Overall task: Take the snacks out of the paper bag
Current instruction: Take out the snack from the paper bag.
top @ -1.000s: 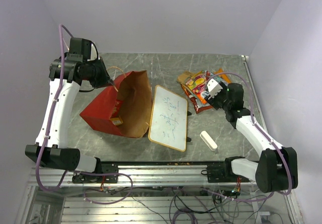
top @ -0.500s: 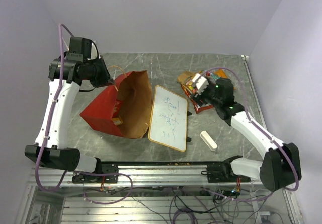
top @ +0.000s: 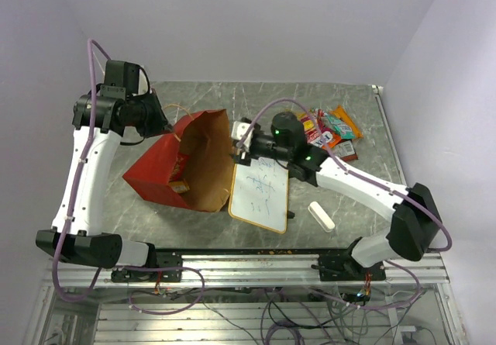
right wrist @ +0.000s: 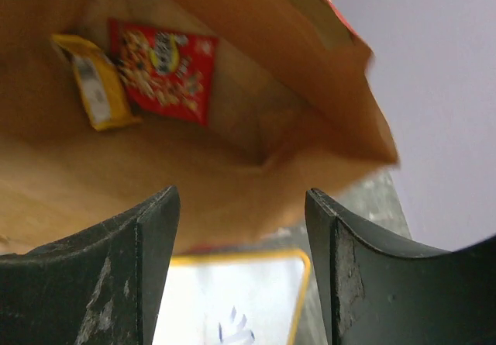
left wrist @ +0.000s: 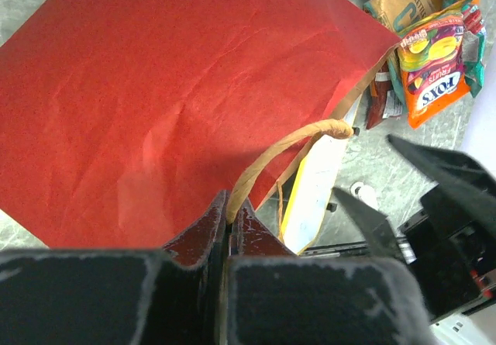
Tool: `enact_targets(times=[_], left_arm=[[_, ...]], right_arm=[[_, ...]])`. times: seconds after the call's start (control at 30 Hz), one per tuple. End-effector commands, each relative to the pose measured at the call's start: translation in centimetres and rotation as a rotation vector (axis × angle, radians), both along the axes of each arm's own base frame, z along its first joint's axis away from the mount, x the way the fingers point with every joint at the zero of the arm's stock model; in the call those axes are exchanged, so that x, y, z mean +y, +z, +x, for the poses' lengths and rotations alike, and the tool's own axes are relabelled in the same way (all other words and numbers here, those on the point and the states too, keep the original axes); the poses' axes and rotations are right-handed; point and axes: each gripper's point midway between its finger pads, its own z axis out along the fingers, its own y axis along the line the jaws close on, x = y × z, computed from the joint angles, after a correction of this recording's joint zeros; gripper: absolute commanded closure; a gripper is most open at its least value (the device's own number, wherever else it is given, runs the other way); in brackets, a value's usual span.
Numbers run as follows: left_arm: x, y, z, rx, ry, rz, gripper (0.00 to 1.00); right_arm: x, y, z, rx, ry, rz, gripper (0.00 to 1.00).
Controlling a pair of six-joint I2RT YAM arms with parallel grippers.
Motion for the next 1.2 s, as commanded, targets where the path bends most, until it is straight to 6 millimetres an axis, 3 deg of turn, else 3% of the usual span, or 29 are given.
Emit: enact_targets(times=[0.0,0.13,0.37,0.6,0.87,1.0,1.17], left_arm=[[0.8,1.5,-0.4,-0.051,0.033,0.022,0.93],[0.8,2.3,-0.7,-0.085,0.032,0.007,0.93],[0.7,3.6,-1.6,-0.151,0.009,-0.006,0.93],[0.9,5.0,-2.4,-0.231,-0.006,0.004,0.93],[0.5,4.6,-2.1,-0.225,-0.039,0.0,0.93],[-0.1,4.7,-1.7,-0.224,-0.064,-0.02,0.93],[-0.7,4.6,-1.5,-0.221,-0.082,-0.042,0.93]], right_arm=[[4.7,-0.2,-2.4,-0.015,0.141,0.021,0.34],[8.0,-1.0,-4.1,-0.029,0.209,0.019,0.34],[11.8,-2.6,-4.2,-0.056,0.236,0.037,0.34],[14.0,-6.3,-3.8,-0.085,0.288,0.004,0.29],[16.1,-9.5,-2.8,-0.094,0.318,-0.036,0.27],[16.9,-12.4,-2.1,-0.095,0.33,-0.095,0.26],[18.1,-14.5,-1.0,-0.113,0.347,-0.132,0.24]])
